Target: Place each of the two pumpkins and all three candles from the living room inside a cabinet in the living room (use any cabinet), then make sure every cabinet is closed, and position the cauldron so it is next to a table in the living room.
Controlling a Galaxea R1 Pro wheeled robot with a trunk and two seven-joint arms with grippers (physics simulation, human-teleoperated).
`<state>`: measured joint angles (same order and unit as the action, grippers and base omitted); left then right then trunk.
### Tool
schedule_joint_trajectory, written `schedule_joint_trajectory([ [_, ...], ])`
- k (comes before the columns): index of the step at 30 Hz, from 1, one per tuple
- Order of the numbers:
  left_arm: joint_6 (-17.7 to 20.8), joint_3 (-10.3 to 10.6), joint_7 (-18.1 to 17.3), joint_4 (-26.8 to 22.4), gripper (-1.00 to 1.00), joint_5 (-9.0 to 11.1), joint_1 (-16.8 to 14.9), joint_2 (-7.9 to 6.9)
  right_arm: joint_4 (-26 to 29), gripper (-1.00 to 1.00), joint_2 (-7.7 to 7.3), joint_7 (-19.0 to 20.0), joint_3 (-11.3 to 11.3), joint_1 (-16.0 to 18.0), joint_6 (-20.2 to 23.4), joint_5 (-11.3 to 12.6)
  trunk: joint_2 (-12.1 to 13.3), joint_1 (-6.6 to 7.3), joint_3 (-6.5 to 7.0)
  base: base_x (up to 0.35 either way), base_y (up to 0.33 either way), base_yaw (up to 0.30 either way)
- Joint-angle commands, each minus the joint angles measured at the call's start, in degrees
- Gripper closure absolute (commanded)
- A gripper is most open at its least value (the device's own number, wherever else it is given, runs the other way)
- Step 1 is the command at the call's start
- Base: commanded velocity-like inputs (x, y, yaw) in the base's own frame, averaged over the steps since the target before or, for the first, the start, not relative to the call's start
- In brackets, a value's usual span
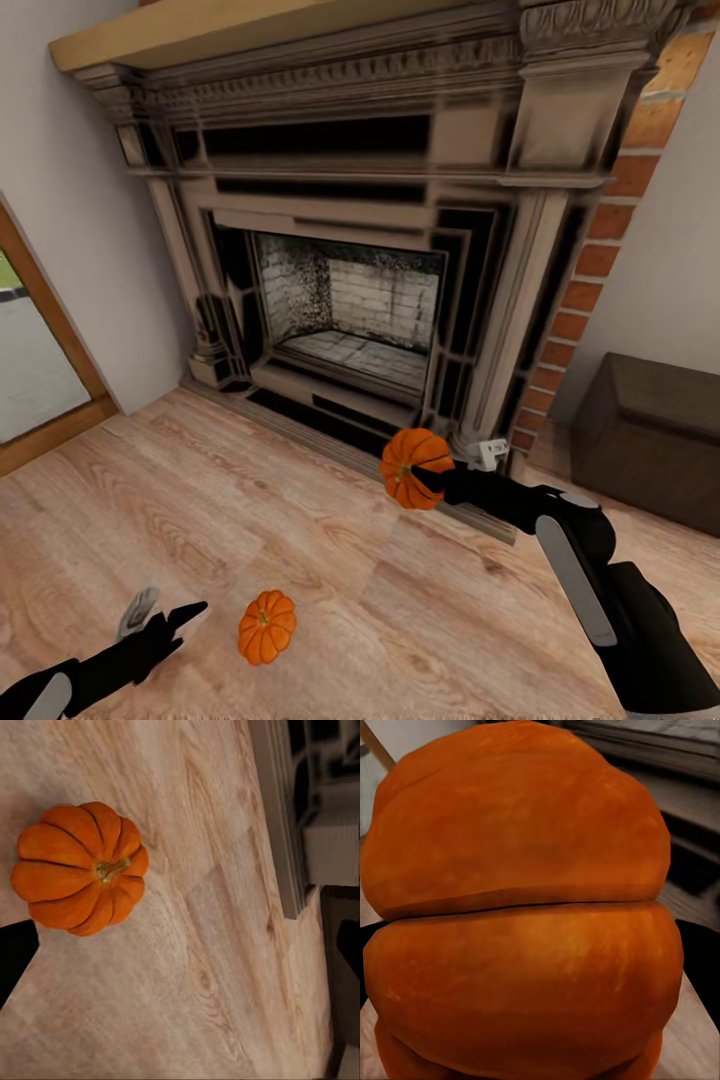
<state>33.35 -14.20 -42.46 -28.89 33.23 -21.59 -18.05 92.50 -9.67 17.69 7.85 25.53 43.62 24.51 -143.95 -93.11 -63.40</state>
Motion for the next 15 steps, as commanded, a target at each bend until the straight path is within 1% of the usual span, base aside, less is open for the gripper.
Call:
schedule_joint_trajectory([
  [1,-0.57,-0.11,-0.03,0.16,-1.0,-0.01,-0.06,0.03,0.05,1.0,-0.07,0.17,-0.07,0.14,0.24,0.1,-0.04,-0.01,-0.28,0.0,0.0,0.0],
  [4,-2.59,-0.11,-0.23,0.33,-1.0,-0.2,-0.11,-0.22,0.05,1.0,-0.12,0.27,-0.23,0.14,0.24,0.1,-0.08,-0.09,-0.94,0.0,0.0,0.0],
  [8,-3.88,-0.12,-0.48,0.39,-1.0,-0.2,-0.18,-0.42,0.05,1.0,0.06,0.57,-0.38,0.19,0.24,0.13,-0.13,-0.19,-1.83,0.0,0.0,0.0],
  [10,-4.57,-0.17,-1.83,0.38,-1.0,-0.18,-0.19,-0.5,0.05,1.0,0.16,1.97,-0.29,0.24,0.24,0.16,-0.16,-0.24,-2.27,0.0,0.0,0.0],
  [11,-4.92,-0.19,-3.22,0.39,-1.0,-0.25,-0.2,-0.5,0.05,1.0,0.2,3.66,-0.23,0.28,0.24,0.15,-0.17,-0.27,-2.49,0.0,0.0,0.0],
  [13,-5.55,-0.2,-4.76,0.4,-1.0,-0.29,-0.2,-0.49,0.05,1.0,0.45,5.79,-0.21,0.36,0.2,0.13,-0.2,-0.32,-2.94,0.0,0.0,0.0],
  [15,-6.11,-0.21,-5.52,0.41,-1.0,-0.32,-0.21,-0.37,0.05,1.0,0.67,6.9,-0.21,0.45,0.17,0.09,-0.23,-0.37,-3.38,0.0,0.0,0.0],
])
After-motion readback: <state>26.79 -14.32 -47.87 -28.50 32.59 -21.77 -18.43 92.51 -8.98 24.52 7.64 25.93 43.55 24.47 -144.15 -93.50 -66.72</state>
